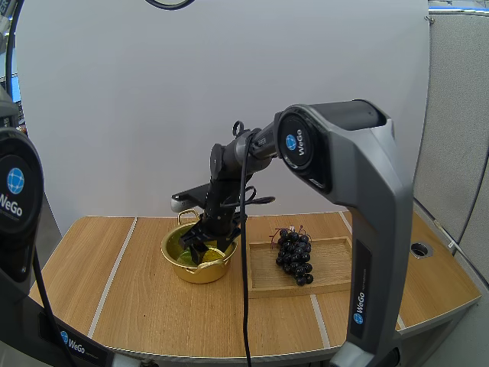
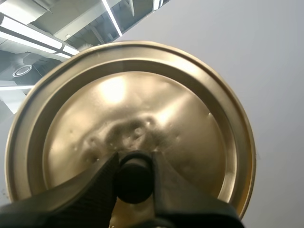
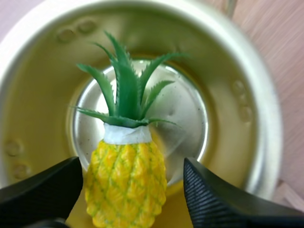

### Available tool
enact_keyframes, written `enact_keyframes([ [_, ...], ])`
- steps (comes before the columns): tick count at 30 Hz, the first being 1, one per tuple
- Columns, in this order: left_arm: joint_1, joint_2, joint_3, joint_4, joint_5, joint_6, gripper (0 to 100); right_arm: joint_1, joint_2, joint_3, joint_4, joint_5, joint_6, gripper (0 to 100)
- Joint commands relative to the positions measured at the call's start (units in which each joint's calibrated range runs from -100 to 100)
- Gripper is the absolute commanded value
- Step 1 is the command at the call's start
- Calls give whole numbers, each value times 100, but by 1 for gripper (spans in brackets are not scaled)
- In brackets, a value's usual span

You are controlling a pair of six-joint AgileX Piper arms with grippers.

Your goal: Open the pot, put the pineapple inside, and close it

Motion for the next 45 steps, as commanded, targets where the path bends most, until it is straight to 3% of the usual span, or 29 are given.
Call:
enact_keyframes([
  [1,-19,-24,-37,72,-197,-8,0,-10,-487,-46,-67,60,34,100],
  [16,-19,-24,-37,72,-197,-8,0,-10,-2907,-4,-79,1595,184,100],
  [28,-19,-24,-37,72,-197,-8,0,-10,-4961,454,-429,2492,666,100],
  [40,-19,-24,-37,72,-197,-8,0,-10,-6436,497,-519,2492,919,100],
  [45,-19,-24,-37,72,-197,-8,0,-10,-7091,1078,-730,2492,1096,100],
])
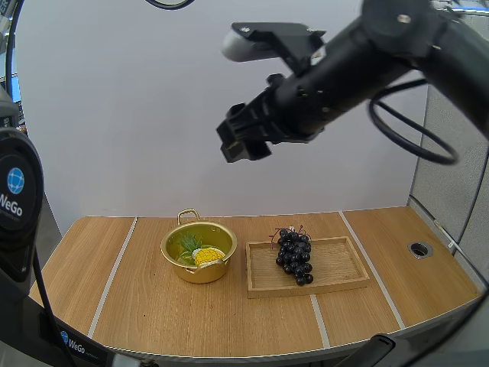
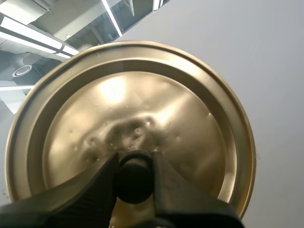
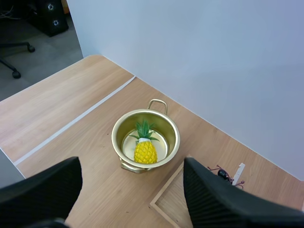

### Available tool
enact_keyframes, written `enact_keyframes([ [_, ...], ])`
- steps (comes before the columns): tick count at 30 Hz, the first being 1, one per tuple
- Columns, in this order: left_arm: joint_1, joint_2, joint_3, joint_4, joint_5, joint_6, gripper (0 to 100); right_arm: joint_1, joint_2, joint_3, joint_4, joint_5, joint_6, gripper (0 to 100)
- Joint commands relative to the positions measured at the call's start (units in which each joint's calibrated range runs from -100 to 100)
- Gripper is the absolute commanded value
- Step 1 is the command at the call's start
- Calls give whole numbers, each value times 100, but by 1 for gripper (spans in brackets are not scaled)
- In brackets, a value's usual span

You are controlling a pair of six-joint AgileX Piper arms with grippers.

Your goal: Open the pot, put the pineapple inside, and close it

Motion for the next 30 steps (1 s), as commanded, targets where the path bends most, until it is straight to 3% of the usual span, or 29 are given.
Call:
enact_keyframes([
  [1,-19,-24,-37,72,-197,-8,0,-10,-401,454,-136,50,141,100],
  [2,-19,-24,-37,72,-197,-8,0,-10,-531,593,-136,50,164,91],
  [5,-19,-24,-37,72,-197,-8,0,-10,-869,1061,2,50,218,52],
  [8,-19,-24,-37,72,-197,-8,0,-18,-1217,1502,101,50,291,2],
  [15,-19,-24,-37,72,-197,-8,0,-115,-1940,2217,-260,50,439,0],
  [30,-19,-24,-37,72,-197,-8,0,-115,-2627,3009,11,50,494,0],
])
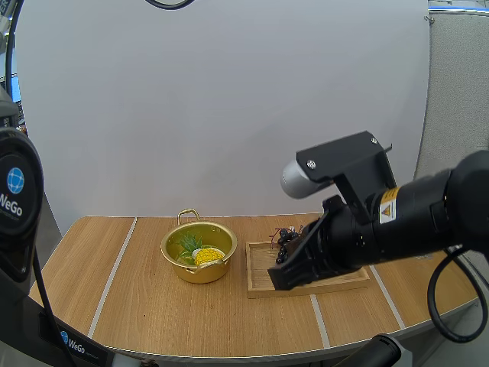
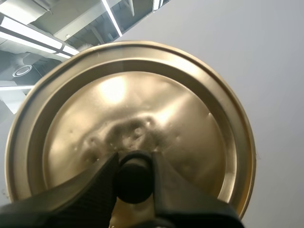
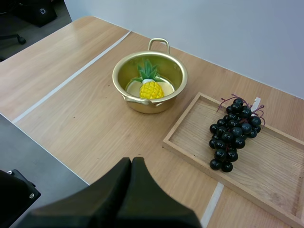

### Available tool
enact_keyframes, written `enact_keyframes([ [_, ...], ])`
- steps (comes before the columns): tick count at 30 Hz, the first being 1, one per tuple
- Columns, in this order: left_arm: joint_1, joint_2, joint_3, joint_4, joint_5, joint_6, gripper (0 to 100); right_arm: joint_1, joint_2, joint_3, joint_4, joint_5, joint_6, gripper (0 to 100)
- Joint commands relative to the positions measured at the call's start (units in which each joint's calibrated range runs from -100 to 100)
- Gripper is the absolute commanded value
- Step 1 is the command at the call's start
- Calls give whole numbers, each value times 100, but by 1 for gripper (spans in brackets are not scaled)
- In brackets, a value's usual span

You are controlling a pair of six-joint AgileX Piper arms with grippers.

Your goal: Open the pot, put the pineapple inside, and close it

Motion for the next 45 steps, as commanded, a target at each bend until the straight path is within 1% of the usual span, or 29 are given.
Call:
enact_keyframes([
  [1,-19,-24,-37,72,-197,-8,0,-22,-108,35,28,0,40,0],
  [21,-19,-24,-37,61,-197,-47,0,-46,-135,35,-20,0,20,0],
  [22,-19,-24,-37,35,-73,-48,0,-46,-135,35,-20,0,20,0],
  [25,-19,-72,-37,35,932,-48,0,-46,-135,35,-20,0,20,0],
  [29,-19,-72,-23,-58,932,-48,0,-46,-135,35,-20,0,20,0],
  [32,-19,-86,206,-24,932,-176,0,-46,-135,35,-20,0,20,0],
  [37,-19,-86,642,-24,932,-178,0,-46,-135,35,-20,0,20,0],
  [45,-19,-89,1702,-24,932,-245,0,-46,-135,35,-20,0,20,0],
])
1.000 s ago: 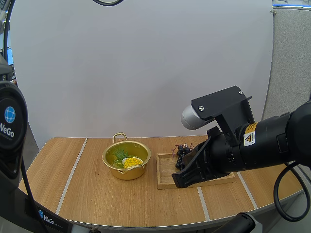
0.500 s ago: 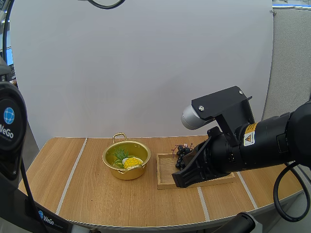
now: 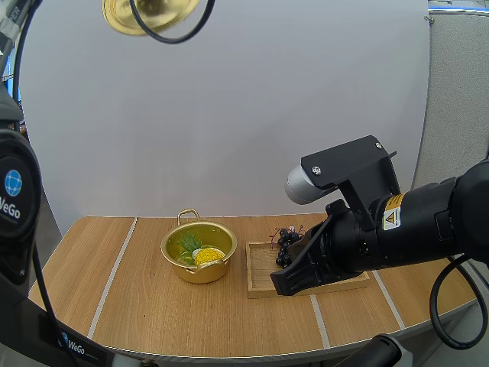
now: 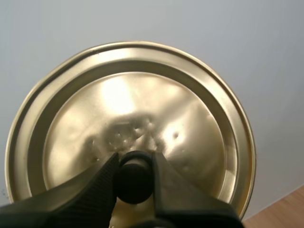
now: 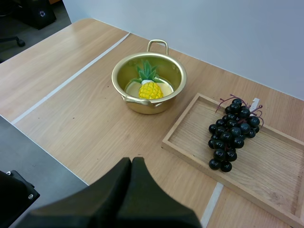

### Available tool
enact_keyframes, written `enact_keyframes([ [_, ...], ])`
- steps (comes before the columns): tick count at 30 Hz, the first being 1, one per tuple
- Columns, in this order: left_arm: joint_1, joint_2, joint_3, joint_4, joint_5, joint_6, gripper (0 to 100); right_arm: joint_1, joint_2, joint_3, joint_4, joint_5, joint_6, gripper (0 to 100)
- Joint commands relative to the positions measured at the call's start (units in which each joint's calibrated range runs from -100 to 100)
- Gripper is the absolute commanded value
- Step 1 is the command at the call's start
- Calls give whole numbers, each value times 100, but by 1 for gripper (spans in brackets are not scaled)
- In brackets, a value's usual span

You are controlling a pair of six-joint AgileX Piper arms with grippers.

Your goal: Open the pot, put the pineapple inside, and close it

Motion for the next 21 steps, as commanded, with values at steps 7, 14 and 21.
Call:
enact_keyframes([
  [7,-19,-33,1547,-24,0,-96,0,-27,-54,20,-19,0,20,0],
  [14,-19,-33,3049,-425,0,57,0,-27,-54,20,-19,0,20,0],
  [21,-19,-4,4383,-1146,0,549,0,-27,-54,20,-19,0,20,0],
])
